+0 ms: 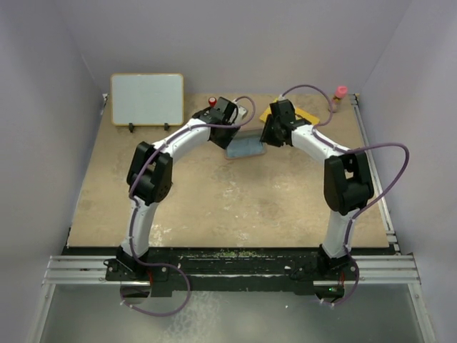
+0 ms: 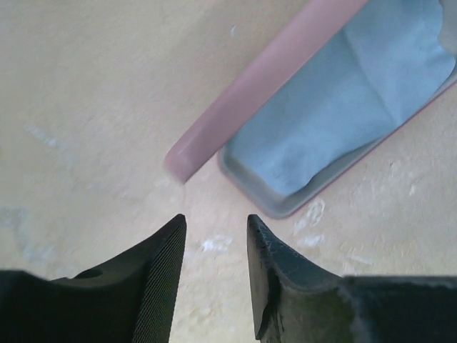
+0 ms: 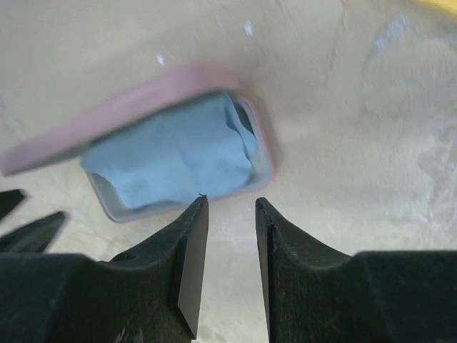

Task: Organize the sunglasses
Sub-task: Place the glasses cleaning cloth in the sunglasses case, then pick up the sunglasses from the center of the board.

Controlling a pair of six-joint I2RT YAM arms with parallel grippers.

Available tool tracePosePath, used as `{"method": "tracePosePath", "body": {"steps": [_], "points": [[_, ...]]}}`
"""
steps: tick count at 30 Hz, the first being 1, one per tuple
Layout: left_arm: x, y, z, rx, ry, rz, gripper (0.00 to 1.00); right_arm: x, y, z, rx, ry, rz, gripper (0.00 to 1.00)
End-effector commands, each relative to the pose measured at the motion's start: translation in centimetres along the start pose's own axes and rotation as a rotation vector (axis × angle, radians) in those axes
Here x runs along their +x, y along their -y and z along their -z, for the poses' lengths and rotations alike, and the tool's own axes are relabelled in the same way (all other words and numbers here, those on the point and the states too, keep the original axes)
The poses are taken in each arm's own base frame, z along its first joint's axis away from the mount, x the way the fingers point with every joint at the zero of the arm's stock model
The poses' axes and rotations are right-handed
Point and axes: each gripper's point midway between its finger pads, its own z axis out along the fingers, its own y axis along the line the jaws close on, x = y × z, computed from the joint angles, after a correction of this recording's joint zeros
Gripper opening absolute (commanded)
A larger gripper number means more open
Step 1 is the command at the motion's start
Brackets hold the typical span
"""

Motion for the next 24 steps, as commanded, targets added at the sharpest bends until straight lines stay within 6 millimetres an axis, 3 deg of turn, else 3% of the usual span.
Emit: {"method": "tracePosePath", "body": {"steps": [1,5,7,10,14,17,18,21,24], "points": [[-3.4,-3.6,7.4,-0.122,0.125,-0.005,0.46,-0.2,0.1,2.8,-0.026,0.030,-0.034,0.37],[-2.4,-5.7,10.1,-0.172,0.094,-0.010,0.51,0.9,0.5,4.1,-0.042,0.019,-0.044,0.37],[-0.9,-7.4,11.2,-0.183,0.055,0.007,0.51,0.7,1.0,5.1,-0.019,0.044,0.003,0.30],[2.4,-11.2,13.5,-0.187,-0.039,0.096,0.51,1.0,-0.6,7.2,0.009,0.058,0.130,0.23],[8.6,-17.1,17.6,-0.167,-0.123,0.256,0.51,4.6,-5.6,9.5,-0.112,0.006,0.287,0.25],[13.8,-23.2,21.3,-0.224,-0.131,0.435,0.51,7.6,-10.9,10.8,-0.312,-0.040,0.320,0.30],[15.2,-24.3,22.3,-0.221,-0.133,0.493,0.51,8.3,-13.2,11.2,-0.395,-0.037,0.332,0.33],[18.8,-26.1,23.9,-0.228,-0.192,0.613,0.51,10.2,-17.7,11.3,-0.520,-0.066,0.406,0.37],[20.6,-26.3,24.0,-0.223,-0.194,0.648,0.51,12.5,-21.7,10.0,-0.539,-0.114,0.537,0.37]]}}
